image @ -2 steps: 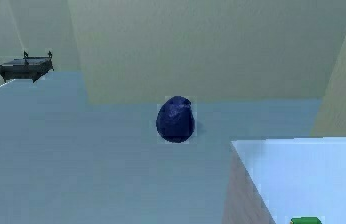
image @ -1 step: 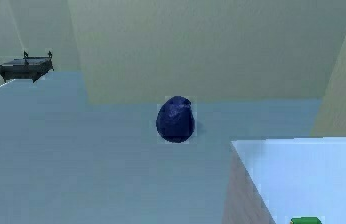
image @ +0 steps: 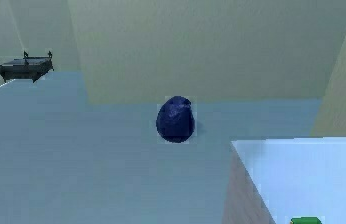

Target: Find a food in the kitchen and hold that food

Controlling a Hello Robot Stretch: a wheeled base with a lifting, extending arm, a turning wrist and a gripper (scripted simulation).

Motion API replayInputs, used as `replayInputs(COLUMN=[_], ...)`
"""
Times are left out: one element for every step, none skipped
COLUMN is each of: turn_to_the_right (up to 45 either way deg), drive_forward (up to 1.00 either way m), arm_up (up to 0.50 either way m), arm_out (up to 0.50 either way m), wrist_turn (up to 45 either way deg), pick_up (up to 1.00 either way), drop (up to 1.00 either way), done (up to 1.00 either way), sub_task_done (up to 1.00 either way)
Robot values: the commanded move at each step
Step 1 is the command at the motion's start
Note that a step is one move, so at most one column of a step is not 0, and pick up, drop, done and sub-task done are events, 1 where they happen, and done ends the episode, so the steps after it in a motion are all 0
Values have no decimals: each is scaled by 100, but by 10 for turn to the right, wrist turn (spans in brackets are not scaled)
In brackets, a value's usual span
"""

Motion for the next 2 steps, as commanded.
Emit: replayInputs(turn_to_the_right=[0,0], drive_forward=[0,0], arm_up=[0,-12], arm_out=[0,0], wrist_turn=[270,0], pick_up=[0,0], drop=[0,0], done=[0,0], sub_task_done=[0,0])
